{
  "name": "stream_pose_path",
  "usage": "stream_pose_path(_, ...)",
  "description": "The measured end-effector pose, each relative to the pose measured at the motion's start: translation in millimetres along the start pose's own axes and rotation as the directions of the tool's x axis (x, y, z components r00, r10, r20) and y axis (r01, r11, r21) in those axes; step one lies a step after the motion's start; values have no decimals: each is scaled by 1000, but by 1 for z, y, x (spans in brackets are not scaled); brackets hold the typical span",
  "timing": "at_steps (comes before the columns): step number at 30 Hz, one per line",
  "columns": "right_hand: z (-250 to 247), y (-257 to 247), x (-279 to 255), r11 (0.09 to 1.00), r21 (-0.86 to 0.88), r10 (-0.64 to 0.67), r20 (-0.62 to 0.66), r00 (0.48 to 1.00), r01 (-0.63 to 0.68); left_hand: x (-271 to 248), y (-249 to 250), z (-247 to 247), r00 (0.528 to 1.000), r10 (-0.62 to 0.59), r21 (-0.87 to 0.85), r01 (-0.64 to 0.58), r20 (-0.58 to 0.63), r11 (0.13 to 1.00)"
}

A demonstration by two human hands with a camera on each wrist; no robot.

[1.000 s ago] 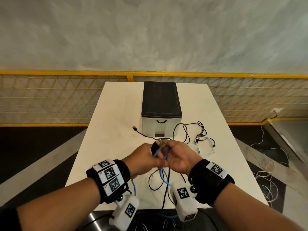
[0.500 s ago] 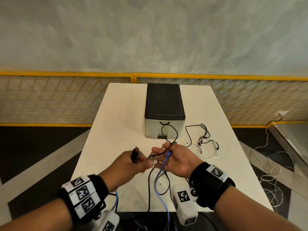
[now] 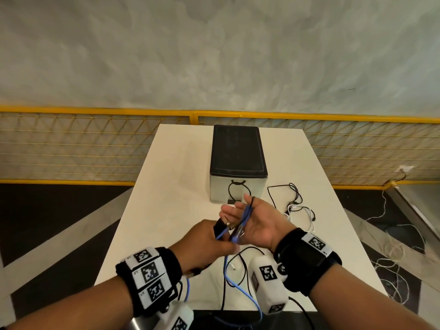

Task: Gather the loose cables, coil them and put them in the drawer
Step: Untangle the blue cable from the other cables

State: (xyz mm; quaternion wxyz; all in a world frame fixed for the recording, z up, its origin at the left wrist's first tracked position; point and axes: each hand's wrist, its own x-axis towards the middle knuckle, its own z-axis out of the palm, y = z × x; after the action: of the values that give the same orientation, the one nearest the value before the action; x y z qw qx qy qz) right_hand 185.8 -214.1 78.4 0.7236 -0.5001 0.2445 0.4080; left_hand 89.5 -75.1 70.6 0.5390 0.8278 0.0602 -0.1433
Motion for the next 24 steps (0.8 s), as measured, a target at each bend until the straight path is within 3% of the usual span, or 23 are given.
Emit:
stream_pose_path(3, -5, -13, 7, 997, 27, -65, -40, 997, 66, -20, -5, -6, 985, -40, 86, 26, 166, 996)
stream_pose_path(8, -5, -19, 6, 998, -14, -62, -48, 997, 62, -34, -18, -22, 964, -166, 70, 155, 208, 985)
stream_pose_path(10, -6, -18, 3, 996, -59, -63, -30, 998, 61, -34, -20, -32, 973, -192, 2, 193, 130, 981)
stream_pose_path(13, -8, -8, -8, 963, -267, -39, 17, 999, 42, -25, -24, -53, 957, -275, -266, 243, -90, 933)
stream_pose_path(16, -9, 10, -17, 811, -583, -27, 46, 999, 49, -17, -13, -70, 965, -237, -324, 191, -109, 927)
stream_pose_path(18, -8, 15, -17, 743, -667, -39, 31, 999, 50, -13, -6, -72, 973, -206, -326, 164, -101, 931)
stream_pose_path(24, 0, 6, -4, 921, -384, -72, -11, 997, 62, -9, 6, -44, 986, -162, -300, 145, -33, 943)
